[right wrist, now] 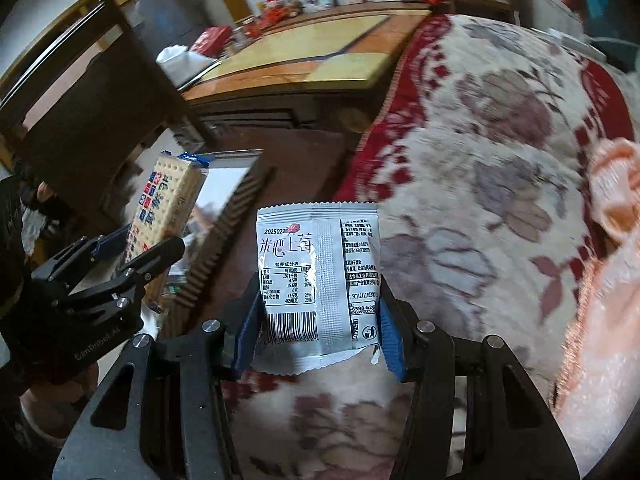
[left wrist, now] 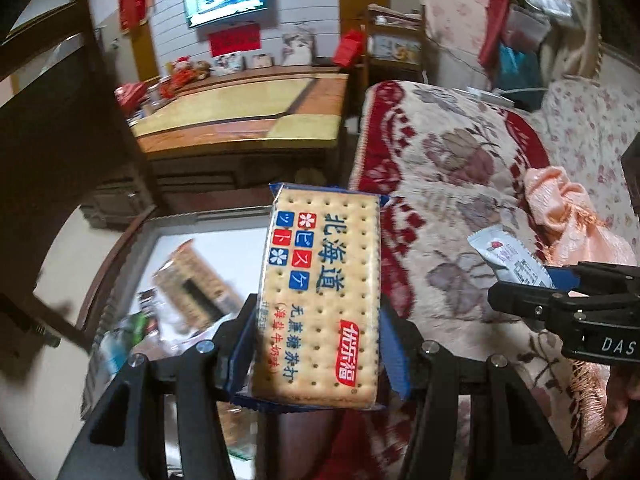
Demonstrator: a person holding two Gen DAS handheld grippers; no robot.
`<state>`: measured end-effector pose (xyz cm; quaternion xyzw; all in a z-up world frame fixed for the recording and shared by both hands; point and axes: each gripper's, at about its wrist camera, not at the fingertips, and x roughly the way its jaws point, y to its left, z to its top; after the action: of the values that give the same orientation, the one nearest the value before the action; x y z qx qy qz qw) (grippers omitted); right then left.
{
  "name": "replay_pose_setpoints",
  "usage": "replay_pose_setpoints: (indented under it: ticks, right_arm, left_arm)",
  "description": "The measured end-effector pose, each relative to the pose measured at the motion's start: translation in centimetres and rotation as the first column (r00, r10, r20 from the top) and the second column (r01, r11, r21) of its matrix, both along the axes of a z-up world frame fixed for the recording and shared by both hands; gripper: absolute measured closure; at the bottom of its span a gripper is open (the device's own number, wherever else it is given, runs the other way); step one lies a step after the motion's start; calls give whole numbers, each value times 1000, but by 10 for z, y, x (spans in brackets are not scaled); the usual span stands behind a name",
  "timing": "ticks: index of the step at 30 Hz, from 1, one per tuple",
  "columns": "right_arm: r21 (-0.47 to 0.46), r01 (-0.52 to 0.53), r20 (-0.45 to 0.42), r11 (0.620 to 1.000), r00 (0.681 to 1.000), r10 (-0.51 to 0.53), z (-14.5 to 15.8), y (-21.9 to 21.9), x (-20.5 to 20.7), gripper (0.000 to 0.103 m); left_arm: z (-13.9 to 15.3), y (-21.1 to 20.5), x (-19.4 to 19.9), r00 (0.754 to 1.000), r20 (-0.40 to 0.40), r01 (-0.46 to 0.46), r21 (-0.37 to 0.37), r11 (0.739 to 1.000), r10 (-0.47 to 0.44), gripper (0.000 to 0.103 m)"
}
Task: Organize snacks
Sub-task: 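Carry the white sachet and biscuit box over the white tray with both grippers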
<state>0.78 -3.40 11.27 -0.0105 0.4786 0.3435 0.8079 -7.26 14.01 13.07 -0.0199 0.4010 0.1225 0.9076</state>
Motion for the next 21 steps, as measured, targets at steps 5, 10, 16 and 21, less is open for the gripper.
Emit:
replay_pose_setpoints:
  ticks: [5, 10, 16, 21]
  right_arm:
    - [-11, -60, 0, 998, 998, 60, -1, 34, -10, 52]
    - [-33, -139, 0, 990, 990, 139, -7, 72, -21, 52]
    - [-41, -222, -12, 974, 975, 222, -14, 116, -25, 52]
    - [-49, -286, -16, 957, 958, 286, -20, 152, -27, 52]
  left_arm:
    - [1, 27, -17, 998, 6, -60, -1, 998, 60, 45]
    - [-7, 56, -32, 991, -8, -135, -22, 991, 135, 45]
    - [-15, 99, -53, 966, -24, -258, -56, 965, 257, 45]
    - [-23, 128, -66, 942, -40, -337, -73, 939, 335, 45]
